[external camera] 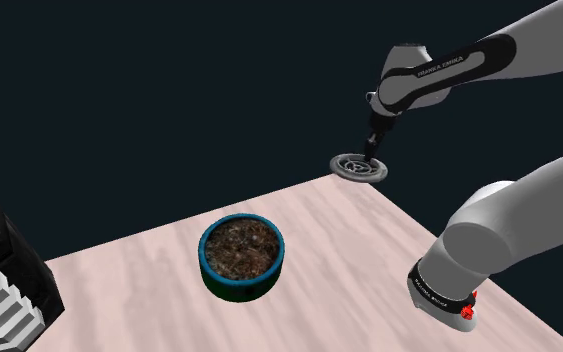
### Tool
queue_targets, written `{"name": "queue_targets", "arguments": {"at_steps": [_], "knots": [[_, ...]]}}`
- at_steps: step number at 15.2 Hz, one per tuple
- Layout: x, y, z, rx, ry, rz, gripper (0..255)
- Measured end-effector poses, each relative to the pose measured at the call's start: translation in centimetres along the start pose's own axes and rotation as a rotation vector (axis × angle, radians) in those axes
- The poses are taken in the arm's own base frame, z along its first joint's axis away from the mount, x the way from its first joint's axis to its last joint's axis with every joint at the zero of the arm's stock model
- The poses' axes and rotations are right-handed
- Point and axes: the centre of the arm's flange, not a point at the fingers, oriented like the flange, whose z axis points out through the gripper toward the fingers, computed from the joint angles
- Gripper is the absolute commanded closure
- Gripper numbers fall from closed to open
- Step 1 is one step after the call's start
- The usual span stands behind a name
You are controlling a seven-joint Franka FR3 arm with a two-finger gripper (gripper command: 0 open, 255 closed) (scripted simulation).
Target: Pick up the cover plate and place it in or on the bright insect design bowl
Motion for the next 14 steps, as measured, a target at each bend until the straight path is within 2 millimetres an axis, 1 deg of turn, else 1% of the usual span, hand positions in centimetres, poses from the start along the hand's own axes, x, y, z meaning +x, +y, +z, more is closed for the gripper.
{"name": "queue_targets", "arguments": {"at_steps": [1, 4, 5, 8, 9, 11, 14], "knots": [[0.1, 0.0, -0.9, -0.004, 0.011, 0.004, 255], [0.2, 0.1, -2.2, -0.013, 0.013, 0.000, 255], [0.1, 0.1, -3.1, -0.018, 0.017, -0.002, 255], [0.0, 0.2, -4.5, -0.011, 0.022, 0.001, 255], [0.1, -0.1, -5.0, -0.021, 0.028, 0.004, 255], [0.5, -1.9, -5.8, -0.030, 0.033, 0.007, 255], [0.8, -5.4, -6.1, -0.033, 0.034, 0.007, 255]]}}
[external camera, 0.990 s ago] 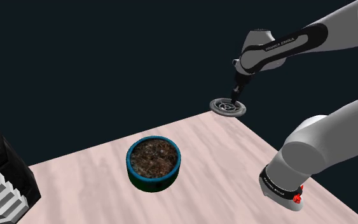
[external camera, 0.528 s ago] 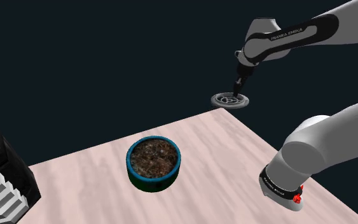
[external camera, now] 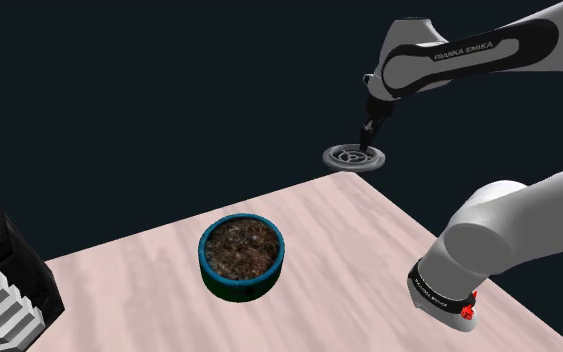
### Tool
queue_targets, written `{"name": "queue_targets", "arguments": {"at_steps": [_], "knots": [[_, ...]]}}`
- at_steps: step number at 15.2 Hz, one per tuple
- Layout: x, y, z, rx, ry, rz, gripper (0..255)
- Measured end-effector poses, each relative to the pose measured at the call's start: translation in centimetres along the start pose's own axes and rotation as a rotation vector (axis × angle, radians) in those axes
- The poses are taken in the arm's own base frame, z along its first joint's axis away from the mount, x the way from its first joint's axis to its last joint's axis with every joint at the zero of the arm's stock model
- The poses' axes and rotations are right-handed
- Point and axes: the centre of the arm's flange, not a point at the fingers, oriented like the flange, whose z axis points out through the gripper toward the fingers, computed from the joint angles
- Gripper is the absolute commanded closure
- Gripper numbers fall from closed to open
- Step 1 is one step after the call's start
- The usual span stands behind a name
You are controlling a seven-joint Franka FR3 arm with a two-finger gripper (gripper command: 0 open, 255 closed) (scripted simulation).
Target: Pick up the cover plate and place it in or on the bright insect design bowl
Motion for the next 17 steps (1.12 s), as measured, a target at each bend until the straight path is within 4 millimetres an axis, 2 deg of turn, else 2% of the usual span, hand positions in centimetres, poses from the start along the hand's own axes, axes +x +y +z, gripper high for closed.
{"name": "queue_targets", "arguments": {"at_steps": [17], "knots": [[3.8, -21.7, -2.9, -0.002, 0.000, 0.000, 255]]}}
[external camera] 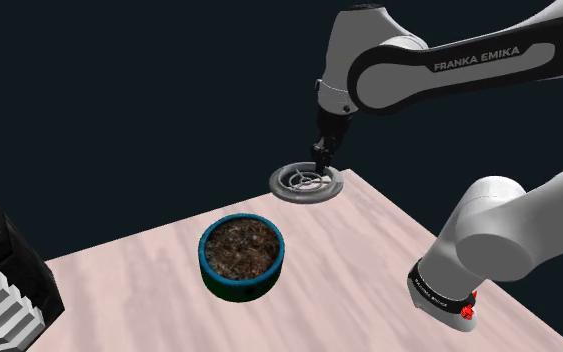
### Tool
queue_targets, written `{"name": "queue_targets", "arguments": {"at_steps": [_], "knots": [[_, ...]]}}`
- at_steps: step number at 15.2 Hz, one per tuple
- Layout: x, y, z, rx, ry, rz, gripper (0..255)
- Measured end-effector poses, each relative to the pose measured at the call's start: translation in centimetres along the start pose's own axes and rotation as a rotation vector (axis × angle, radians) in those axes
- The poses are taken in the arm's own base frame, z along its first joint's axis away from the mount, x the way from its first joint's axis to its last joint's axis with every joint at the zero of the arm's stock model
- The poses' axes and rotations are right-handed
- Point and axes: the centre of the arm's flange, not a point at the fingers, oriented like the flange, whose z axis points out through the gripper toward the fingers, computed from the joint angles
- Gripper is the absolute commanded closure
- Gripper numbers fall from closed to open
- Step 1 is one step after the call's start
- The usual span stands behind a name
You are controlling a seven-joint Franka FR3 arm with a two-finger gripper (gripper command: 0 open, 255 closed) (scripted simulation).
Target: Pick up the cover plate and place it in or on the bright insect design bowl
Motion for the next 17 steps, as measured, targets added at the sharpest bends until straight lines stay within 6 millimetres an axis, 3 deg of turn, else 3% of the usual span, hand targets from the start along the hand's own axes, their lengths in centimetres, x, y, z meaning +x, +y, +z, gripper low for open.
{"name": "queue_targets", "arguments": {"at_steps": [13, 17], "knots": [[3.3, -17.2, -2.0, 0.000, 0.000, -0.001, 255], [3.0, -18.7, -0.8, 0.000, 0.000, 0.001, 255]]}}
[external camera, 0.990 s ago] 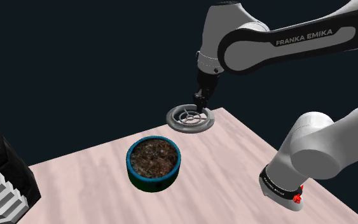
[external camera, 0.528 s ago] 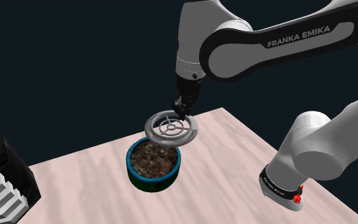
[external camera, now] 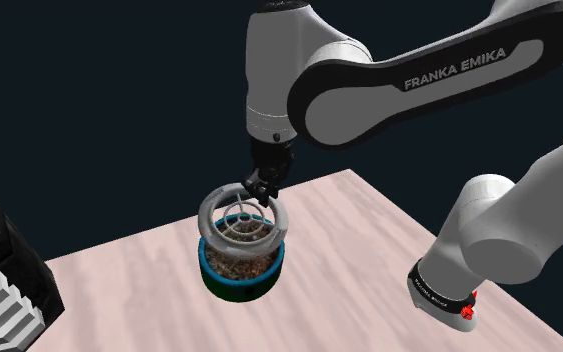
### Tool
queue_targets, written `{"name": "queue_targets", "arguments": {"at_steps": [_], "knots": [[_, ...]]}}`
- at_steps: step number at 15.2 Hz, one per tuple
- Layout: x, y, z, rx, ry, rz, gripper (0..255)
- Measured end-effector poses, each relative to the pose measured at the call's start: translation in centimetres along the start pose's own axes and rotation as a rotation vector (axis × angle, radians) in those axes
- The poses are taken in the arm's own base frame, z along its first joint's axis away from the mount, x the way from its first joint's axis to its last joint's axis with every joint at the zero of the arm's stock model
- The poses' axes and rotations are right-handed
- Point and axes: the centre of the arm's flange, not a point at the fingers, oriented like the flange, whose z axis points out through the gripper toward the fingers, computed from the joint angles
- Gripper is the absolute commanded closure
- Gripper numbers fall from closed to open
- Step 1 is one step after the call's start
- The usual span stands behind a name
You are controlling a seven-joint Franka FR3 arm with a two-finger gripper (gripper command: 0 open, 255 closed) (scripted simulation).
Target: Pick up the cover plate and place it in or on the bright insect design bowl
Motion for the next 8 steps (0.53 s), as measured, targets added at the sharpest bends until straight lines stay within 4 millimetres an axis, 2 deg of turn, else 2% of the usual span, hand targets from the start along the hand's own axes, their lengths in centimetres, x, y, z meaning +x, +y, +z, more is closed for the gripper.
{"name": "queue_targets", "arguments": {"at_steps": [8], "knots": [[-0.1, -0.4, 4.2, 0.000, 0.000, 0.000, 255]]}}
